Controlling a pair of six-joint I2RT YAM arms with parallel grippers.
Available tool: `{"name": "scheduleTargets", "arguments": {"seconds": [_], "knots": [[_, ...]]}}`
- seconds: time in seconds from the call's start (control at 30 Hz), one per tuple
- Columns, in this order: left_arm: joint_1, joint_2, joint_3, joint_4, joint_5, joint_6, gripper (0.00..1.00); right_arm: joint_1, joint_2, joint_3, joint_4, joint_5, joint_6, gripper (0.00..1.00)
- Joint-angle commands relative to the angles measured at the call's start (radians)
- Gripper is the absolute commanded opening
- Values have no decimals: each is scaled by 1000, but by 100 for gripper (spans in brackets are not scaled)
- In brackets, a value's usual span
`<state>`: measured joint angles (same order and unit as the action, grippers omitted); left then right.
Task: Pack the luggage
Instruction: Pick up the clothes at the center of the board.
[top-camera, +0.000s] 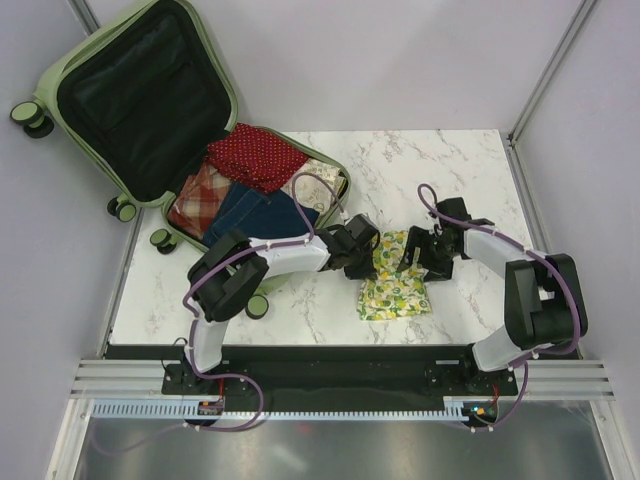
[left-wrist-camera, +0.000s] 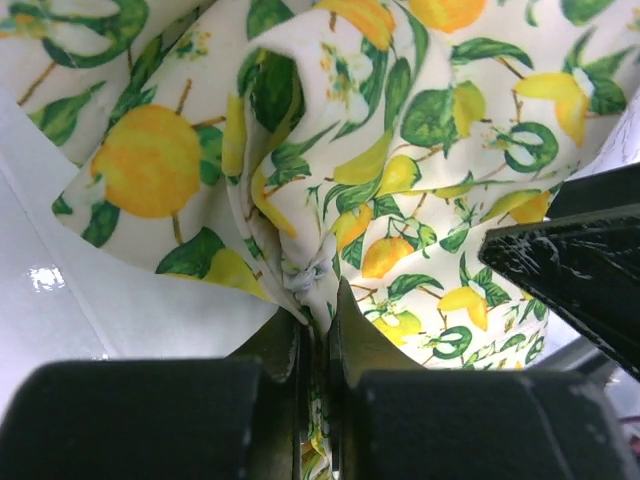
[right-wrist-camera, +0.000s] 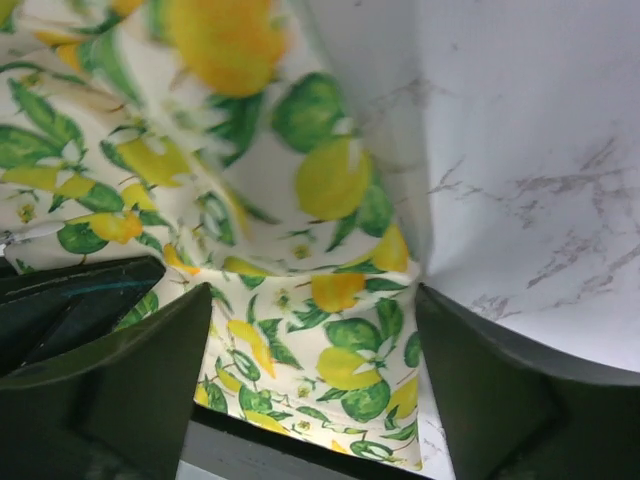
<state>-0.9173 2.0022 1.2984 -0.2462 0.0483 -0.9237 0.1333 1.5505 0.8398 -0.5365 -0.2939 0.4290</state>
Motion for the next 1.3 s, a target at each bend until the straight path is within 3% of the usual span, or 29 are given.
{"name": "scheduleTargets", "arguments": {"seconds": [0.0, 0.03, 0.33, 0.77, 0.87, 1.27], "knots": [[-25, -52, 70, -51, -122, 134, 2, 3, 2, 22, -60, 96, -30, 93], [-32, -62, 85, -60, -155, 170, 2, 2, 0, 33, -77, 116, -35, 98], [-55, -65, 352, -258, -263, 394, 2, -54, -20, 76, -103, 174, -68, 98], [-15, 43, 739, -610, -183, 825, 2, -72, -59, 45, -100, 173, -78, 98], [21, 63, 820, -712, -197, 882, 2, -73, -63, 45, -102, 171, -84, 98], [290, 98, 929, -857, -108, 1039, 2, -75, -67, 30, -102, 150, -93, 98]]}}
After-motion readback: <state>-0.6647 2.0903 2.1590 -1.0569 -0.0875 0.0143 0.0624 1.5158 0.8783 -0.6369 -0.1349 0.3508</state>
